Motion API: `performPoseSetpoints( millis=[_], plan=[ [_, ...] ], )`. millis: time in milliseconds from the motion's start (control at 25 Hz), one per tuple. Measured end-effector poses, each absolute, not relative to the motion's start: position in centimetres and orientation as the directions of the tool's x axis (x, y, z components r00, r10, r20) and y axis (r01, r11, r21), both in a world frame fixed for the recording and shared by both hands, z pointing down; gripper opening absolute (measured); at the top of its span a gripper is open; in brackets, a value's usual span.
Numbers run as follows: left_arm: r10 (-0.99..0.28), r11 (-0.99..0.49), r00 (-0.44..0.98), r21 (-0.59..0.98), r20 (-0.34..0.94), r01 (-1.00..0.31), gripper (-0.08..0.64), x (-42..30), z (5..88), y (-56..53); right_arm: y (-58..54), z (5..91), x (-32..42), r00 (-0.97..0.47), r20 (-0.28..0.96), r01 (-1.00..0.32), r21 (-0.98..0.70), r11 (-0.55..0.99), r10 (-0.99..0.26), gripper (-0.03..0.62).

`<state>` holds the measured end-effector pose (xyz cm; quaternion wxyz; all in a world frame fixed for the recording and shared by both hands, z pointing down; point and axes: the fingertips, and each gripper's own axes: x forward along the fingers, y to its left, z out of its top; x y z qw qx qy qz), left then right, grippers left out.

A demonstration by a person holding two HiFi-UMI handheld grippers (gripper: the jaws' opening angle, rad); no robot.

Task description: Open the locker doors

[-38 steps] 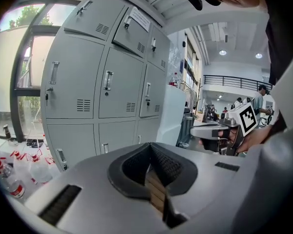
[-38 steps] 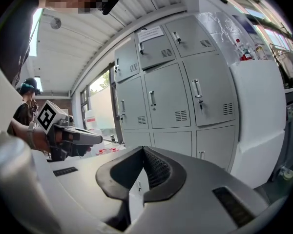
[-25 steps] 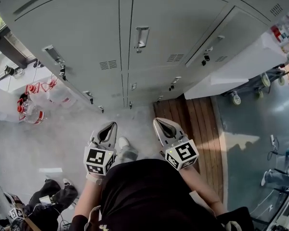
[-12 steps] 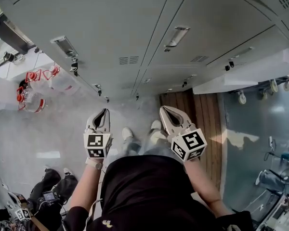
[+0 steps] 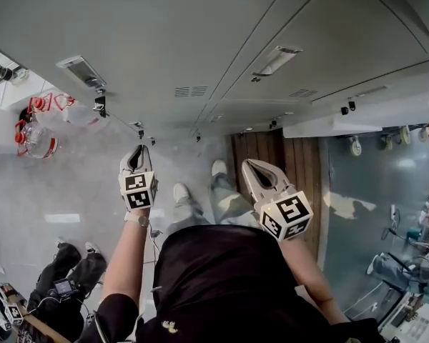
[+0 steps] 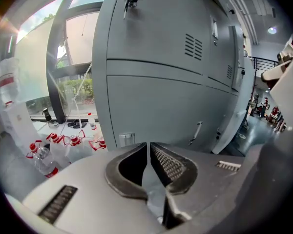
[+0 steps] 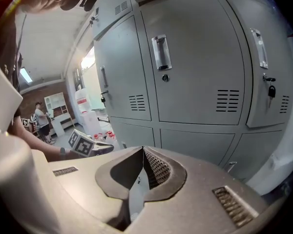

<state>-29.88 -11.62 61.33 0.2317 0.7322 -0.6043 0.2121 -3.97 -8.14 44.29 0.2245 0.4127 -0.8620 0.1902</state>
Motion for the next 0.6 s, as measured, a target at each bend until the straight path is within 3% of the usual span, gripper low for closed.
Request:
performPoseSetpoints(
  millis=[320,440,600],
  plan=[
    [-0.742,-0.019,0.077,0.095,0.665,-0.995,0.028,-32.3,67.1,-14.7,-9.5,45.0,-2.2,-0.529,0.591,-0.802,-0.112,0.587,-0.61,0.028],
    [-0.727,0.031,0.032,0.079,0.686,-0.996,0.119,-33.3,68.9,-15.5,-9.9,45.1,-1.8,-0.516,0.6,-0.808,-0.105,0.58,-0.611,0.028],
    [-0.71,0.112,-0.025,0.077,0.703,-0.991,0.151,-34.8,70.5,-16.5,-10.1,44.8,-1.4,-0.504,0.598,-0.813,-0.087,0.575,-0.623,0.028]
  ],
)
